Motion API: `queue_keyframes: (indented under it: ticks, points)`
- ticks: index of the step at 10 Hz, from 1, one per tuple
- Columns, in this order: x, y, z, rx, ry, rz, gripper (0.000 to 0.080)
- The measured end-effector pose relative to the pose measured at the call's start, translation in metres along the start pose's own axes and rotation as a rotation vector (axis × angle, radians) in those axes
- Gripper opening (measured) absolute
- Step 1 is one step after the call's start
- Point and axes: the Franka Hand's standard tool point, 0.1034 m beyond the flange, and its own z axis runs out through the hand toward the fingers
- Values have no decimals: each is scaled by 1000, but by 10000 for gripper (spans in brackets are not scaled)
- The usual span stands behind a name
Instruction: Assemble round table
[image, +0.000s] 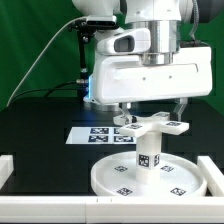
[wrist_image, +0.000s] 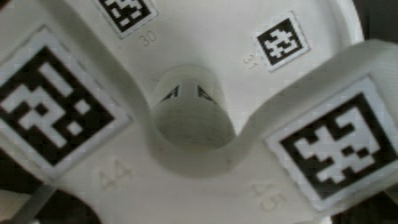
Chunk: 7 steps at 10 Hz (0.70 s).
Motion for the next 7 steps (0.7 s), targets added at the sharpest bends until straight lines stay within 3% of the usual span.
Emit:
queue_keyframes:
  ticks: [3, 4, 7]
  points:
    - [2, 1, -1, 2, -3, 39, 622]
    - [2, 4, -2, 1, -1, 63, 443]
    - [2, 4, -1, 2, -2, 304, 439]
